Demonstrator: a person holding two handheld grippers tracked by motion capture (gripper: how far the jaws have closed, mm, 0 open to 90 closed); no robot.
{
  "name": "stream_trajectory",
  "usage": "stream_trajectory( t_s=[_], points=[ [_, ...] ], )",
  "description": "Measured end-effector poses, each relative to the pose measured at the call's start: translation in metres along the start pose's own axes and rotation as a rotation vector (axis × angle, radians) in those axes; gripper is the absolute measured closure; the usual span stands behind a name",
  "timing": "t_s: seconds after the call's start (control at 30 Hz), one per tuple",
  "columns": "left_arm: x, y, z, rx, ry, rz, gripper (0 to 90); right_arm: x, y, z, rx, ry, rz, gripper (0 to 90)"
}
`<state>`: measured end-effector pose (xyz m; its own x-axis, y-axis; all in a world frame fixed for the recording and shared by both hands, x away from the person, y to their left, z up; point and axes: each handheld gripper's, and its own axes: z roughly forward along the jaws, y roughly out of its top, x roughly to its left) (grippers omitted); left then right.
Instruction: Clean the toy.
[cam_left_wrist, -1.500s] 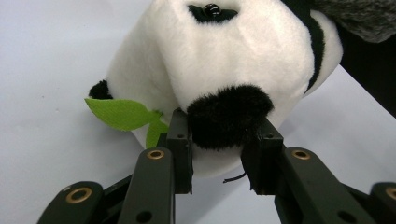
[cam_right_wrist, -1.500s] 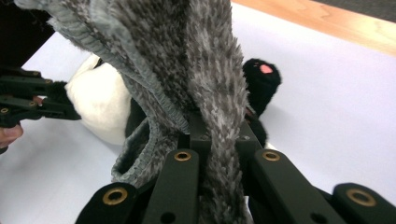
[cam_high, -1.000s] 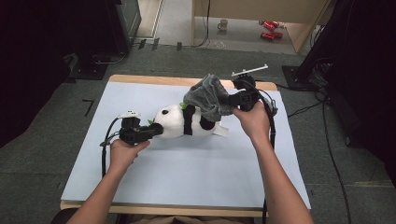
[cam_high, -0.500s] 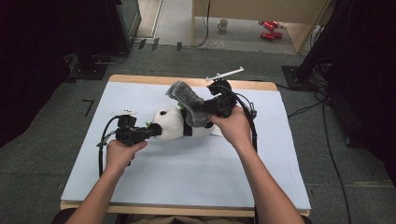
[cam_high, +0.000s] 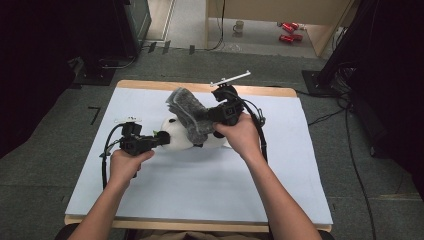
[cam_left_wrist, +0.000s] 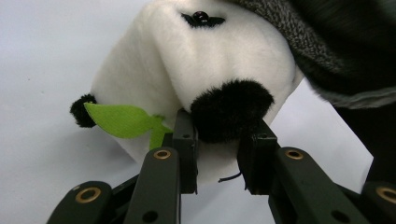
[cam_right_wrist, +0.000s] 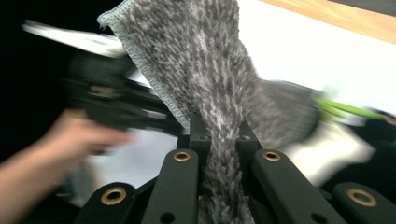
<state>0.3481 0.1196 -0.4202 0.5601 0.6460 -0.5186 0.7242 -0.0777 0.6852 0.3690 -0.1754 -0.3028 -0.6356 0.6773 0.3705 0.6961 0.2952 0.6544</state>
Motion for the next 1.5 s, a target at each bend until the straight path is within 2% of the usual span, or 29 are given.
stream_trajectory(
  t_s=[0.07, 0.2, 0.27, 0.33, 0.4, 0.57, 0.63, 0.7, 0.77, 0.83, 0.9, 0.93, 1.0, 1.17, 1.23, 1.37, 1.43, 1.5],
  points=[
    [0.001, 0.000, 0.000, 0.000, -0.001, -0.001, 71.6, -0.007, -0.004, 0.007, 0.026, -0.060, -0.016, 83.2],
    [0.002, 0.000, 0.001, -0.005, -0.002, -0.006, 71.6, -0.008, -0.010, 0.023, 0.079, -0.113, -0.066, 79.1],
    [0.002, 0.000, 0.001, -0.004, 0.001, -0.008, 71.6, -0.008, -0.012, 0.030, 0.094, -0.101, -0.079, 71.0],
    [0.003, 0.000, 0.001, -0.006, 0.002, -0.011, 71.6, -0.007, -0.014, 0.037, 0.091, -0.099, -0.090, 58.7],
    [0.003, 0.000, 0.001, -0.008, 0.003, -0.013, 71.5, -0.006, -0.016, 0.043, 0.086, -0.113, -0.107, 49.6],
    [0.003, 0.000, 0.002, -0.012, -0.003, -0.023, 71.3, 0.000, -0.017, 0.054, 0.077, -0.172, -0.171, 34.6],
    [0.003, -0.001, 0.002, -0.015, -0.005, -0.028, 71.4, 0.003, -0.017, 0.059, 0.080, -0.181, -0.185, 28.2],
    [0.002, -0.001, 0.002, -0.016, -0.010, -0.028, 71.4, 0.007, -0.019, 0.066, 0.086, -0.214, -0.220, 24.4],
    [0.001, -0.001, 0.003, -0.016, -0.010, -0.027, 71.4, 0.010, -0.020, 0.073, 0.088, -0.267, -0.254, 25.8],
    [0.002, -0.001, 0.003, -0.014, 0.002, -0.032, 71.4, 0.010, -0.021, 0.078, 0.082, -0.307, -0.287, 33.7],
    [0.004, -0.001, 0.002, -0.009, 0.004, -0.029, 71.3, 0.010, -0.022, 0.077, 0.074, -0.327, -0.300, 53.5],
    [0.005, -0.001, 0.002, -0.010, 0.005, -0.028, 71.2, 0.009, -0.022, 0.076, 0.073, -0.345, -0.302, 58.9],
    [0.004, -0.001, 0.002, -0.019, 0.010, -0.020, 70.5, 0.002, -0.020, 0.073, 0.062, -0.323, -0.261, 65.6],
    [0.008, -0.004, 0.000, -0.083, 0.021, 0.017, 61.6, -0.009, -0.017, 0.068, 0.040, -0.286, -0.176, 72.1],
    [0.009, -0.005, -0.002, -0.100, 0.036, 0.055, 57.8, -0.012, -0.016, 0.067, 0.030, -0.275, -0.151, 72.9],
    [0.008, -0.008, -0.007, -0.142, 0.083, 0.188, 43.8, -0.017, -0.013, 0.067, 0.021, -0.270, -0.126, 73.3],
    [0.009, -0.010, -0.007, -0.133, 0.079, 0.219, 38.8, -0.019, -0.011, 0.066, 0.019, -0.266, -0.114, 73.3],
    [0.011, -0.011, -0.006, -0.112, 0.079, 0.232, 35.1, -0.022, -0.010, 0.065, 0.011, -0.259, -0.098, 73.4]
  ],
)
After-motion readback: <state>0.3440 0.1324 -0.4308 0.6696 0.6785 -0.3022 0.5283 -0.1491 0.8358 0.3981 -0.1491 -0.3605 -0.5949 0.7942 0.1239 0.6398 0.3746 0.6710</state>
